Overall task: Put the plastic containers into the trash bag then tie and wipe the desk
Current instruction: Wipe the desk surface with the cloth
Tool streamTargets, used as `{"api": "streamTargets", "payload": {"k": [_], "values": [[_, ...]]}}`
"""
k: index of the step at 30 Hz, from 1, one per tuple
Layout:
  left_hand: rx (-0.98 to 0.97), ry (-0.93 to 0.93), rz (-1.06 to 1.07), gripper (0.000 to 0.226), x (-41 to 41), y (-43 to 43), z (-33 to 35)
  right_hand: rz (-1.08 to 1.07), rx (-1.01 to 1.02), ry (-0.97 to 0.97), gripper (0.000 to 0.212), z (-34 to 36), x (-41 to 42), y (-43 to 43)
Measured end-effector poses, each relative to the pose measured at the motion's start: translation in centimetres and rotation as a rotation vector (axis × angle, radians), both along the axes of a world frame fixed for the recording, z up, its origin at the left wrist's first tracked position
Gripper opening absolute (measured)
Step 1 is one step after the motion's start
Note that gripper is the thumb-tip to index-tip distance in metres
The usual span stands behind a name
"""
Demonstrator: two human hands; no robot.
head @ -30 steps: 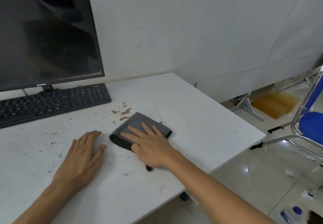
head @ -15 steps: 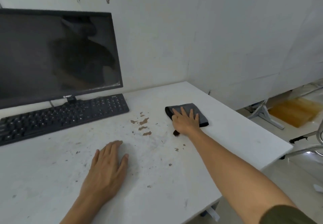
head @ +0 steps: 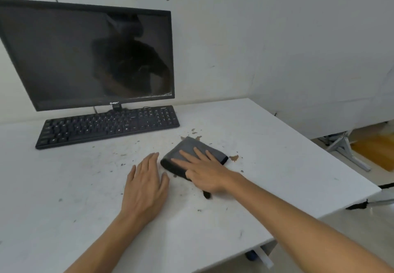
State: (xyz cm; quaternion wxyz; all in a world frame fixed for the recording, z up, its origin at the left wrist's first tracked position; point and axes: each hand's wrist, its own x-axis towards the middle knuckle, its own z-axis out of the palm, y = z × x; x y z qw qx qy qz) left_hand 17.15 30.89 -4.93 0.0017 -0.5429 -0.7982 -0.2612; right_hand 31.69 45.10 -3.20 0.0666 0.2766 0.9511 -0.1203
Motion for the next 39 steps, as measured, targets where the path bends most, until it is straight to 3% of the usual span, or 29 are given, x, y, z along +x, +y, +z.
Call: {"api": "streamTargets", "payload": {"k": [5,10,14,17,21,29,36,39], "values": [[-0.015,-0.152,0.074,0.067,-2.8,-3.9,-0.1,0.063,0.027,0.058,0.058,-0.4,2.1,-7.3],[0.185,-0.445,0.182,0.058,-4.3,-5.9,0.3,0.163,0.01,0.125,0.059,-0.7,-3.2,-12.0],[0.254,-0.451,0.223,0.055,-4.7,-5.2,0.0,0.188,0.036,0.2,0.059,-1.6,-9.2,-12.0],[0.276,-0.443,0.229,0.068,-5.4,-5.2,-0.2,0.161,0.104,0.108,0.076,-1.3,-13.8,-9.3],[0.064,-0.25,0.152,0.079,-5.0,-5.1,-0.9,-0.014,0.068,0.119,0.054,-0.6,-16.5,-4.2],[-0.022,-0.184,0.13,0.086,-5.0,-5.4,-0.8,-0.282,0.077,0.105,0.055,-0.8,-8.3,0.5],[-0.082,-0.146,0.054,0.082,-4.6,-5.6,-0.8,-0.077,0.06,0.123,0.059,-0.8,0.5,-9.1],[-0.059,-0.158,0.026,0.083,-4.6,-5.8,-0.8,-0.024,0.048,0.064,0.057,-0.6,5.6,-8.4]]}}
